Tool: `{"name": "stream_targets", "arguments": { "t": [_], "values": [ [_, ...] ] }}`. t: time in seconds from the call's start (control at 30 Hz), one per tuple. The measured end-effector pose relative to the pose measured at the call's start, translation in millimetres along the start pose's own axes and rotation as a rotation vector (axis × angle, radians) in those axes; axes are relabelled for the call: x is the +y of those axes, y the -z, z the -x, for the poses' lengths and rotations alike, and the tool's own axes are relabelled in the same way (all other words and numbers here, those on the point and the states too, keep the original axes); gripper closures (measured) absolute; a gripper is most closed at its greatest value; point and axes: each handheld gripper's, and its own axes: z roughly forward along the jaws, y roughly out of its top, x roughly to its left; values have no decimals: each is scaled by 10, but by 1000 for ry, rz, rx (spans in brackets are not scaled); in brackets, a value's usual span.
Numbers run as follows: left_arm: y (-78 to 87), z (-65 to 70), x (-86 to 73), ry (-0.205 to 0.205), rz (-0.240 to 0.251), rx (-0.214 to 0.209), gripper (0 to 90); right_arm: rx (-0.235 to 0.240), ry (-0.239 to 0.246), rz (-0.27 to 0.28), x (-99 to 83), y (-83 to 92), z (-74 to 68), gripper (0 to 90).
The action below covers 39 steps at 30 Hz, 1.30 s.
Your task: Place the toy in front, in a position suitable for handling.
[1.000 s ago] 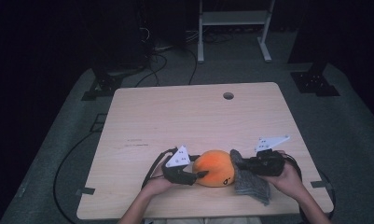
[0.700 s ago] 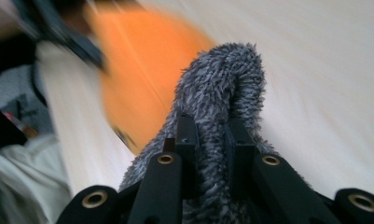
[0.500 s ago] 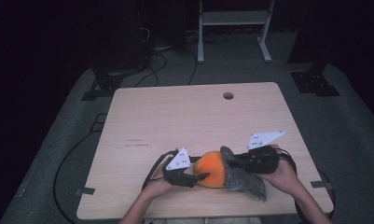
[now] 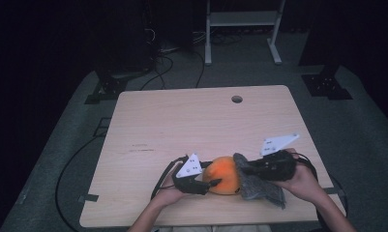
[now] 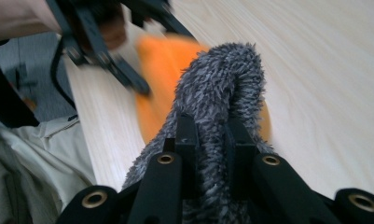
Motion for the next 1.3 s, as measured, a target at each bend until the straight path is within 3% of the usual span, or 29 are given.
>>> {"name": "stream_targets", "arguments": {
  "t": [0.17,0.23,0.33,0.5,1.0,1.17,1.3],
  "values": [
    [-12,34,12,-17,6,4,388,40,108,-54,350,-223,-198,781],
    [-15,26,-1,-10,3,7,387,26,137,-94,418,-352,-249,780],
    [-3,6,-38,1,9,4,390,35,117,-95,406,-424,-209,783],
    [-6,15,-39,-16,6,1,395,27,66,-62,282,-363,-97,785],
    [8,-3,-59,-12,6,-7,390,31,-132,-1,-379,-208,208,783],
    [12,-4,-60,-11,7,-7,390,-18,-123,-86,-483,-159,213,782],
    [6,0,-60,-10,13,-8,388,36,-97,-35,-289,-29,164,781]
  ]
}}
